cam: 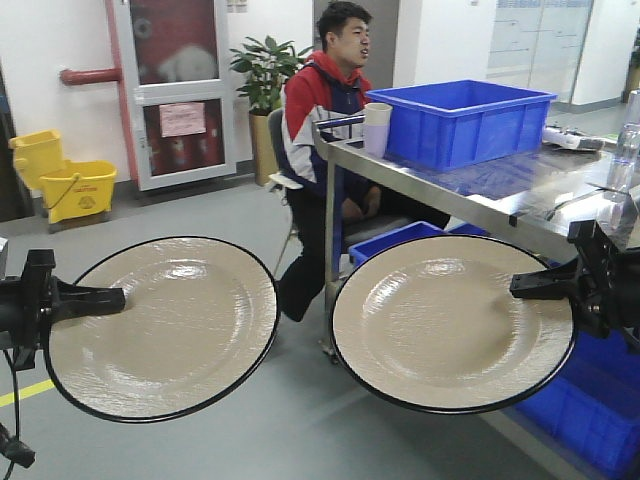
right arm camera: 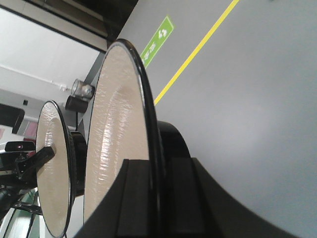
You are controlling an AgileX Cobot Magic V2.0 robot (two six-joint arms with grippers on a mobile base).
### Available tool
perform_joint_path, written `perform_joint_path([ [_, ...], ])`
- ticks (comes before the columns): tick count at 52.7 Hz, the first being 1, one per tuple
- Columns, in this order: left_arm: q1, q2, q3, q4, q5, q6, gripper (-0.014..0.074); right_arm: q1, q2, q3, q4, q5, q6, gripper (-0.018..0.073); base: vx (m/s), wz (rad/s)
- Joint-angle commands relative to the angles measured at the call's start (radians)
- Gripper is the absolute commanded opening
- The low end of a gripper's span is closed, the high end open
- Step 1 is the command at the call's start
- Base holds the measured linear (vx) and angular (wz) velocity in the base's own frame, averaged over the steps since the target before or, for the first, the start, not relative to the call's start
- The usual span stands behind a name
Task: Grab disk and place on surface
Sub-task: 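Drive the base to the steel table holding both plates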
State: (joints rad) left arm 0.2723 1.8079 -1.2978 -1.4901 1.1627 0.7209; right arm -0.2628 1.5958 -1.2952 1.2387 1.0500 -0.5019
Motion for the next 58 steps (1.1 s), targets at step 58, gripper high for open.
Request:
perform_joint_path([
  [58,-0.003,-0.064,-0.037,-0.139,0.07,-0.017,-0.0002,-0.004,-0.052,-0.032,0.126,0.007,0.001,-0.0009,0.4,-0.28],
])
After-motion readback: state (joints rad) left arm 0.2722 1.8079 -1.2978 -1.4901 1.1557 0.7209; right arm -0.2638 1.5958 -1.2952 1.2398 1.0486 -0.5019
